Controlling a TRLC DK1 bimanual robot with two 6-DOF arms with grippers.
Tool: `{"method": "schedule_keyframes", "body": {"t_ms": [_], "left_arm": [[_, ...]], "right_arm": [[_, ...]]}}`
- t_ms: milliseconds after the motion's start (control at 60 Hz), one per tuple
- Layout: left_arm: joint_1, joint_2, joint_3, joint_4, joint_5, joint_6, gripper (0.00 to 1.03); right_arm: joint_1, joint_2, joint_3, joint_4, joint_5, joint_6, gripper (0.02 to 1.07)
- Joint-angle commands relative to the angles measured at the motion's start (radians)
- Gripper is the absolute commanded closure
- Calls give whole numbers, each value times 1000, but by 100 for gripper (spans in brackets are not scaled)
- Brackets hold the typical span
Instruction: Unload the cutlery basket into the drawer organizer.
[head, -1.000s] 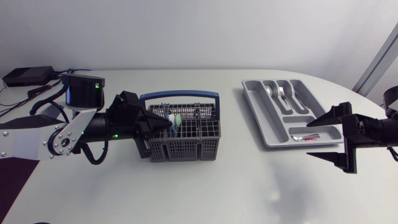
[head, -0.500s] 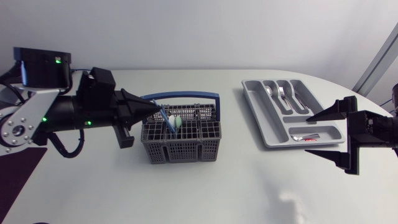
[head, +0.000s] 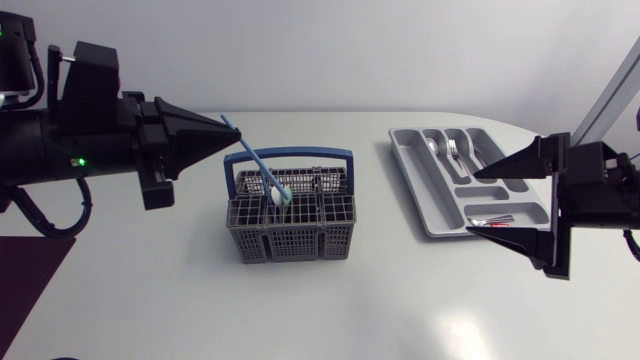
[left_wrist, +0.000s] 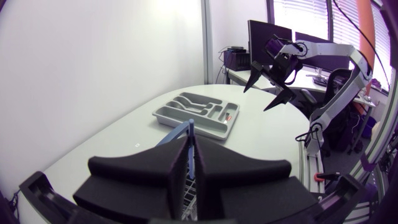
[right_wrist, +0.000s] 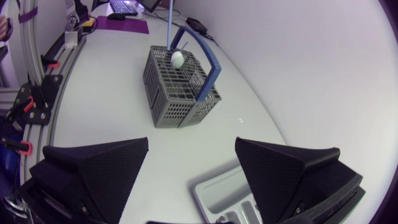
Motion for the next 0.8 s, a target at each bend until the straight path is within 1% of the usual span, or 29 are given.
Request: {"method": "schedule_keyframes", "body": {"t_ms": [0, 83, 183, 350, 450, 500, 567, 683, 783], "left_arm": [[-47, 6, 46, -5, 13, -71, 93], [-108, 39, 68, 3, 7, -94, 93], [-154, 85, 88, 38, -4, -136, 93], [-239, 184, 121, 83, -20, -176, 93], [-274, 236, 140, 103, -20, -193, 93], [-288, 258, 147, 115, -20, -200, 93], [-305, 287, 163, 124, -20, -211, 93], [-325, 330, 193, 132, -20, -225, 93], [-340, 358, 215, 133, -20, -226, 93]], "right_arm": [[47, -46, -11, 20, -21, 161, 7], [99, -61, -5, 49, -21, 269, 7], [153, -61, -5, 90, -19, 362, 7], [249, -50, -34, 210, -2, 522, 7], [297, -27, -42, 259, -2, 574, 13], [320, -10, -43, 276, -1, 598, 13], [351, 13, -43, 287, -2, 612, 16], [395, 37, -54, 328, -1, 651, 17], [421, 65, -60, 356, -1, 667, 25]]}}
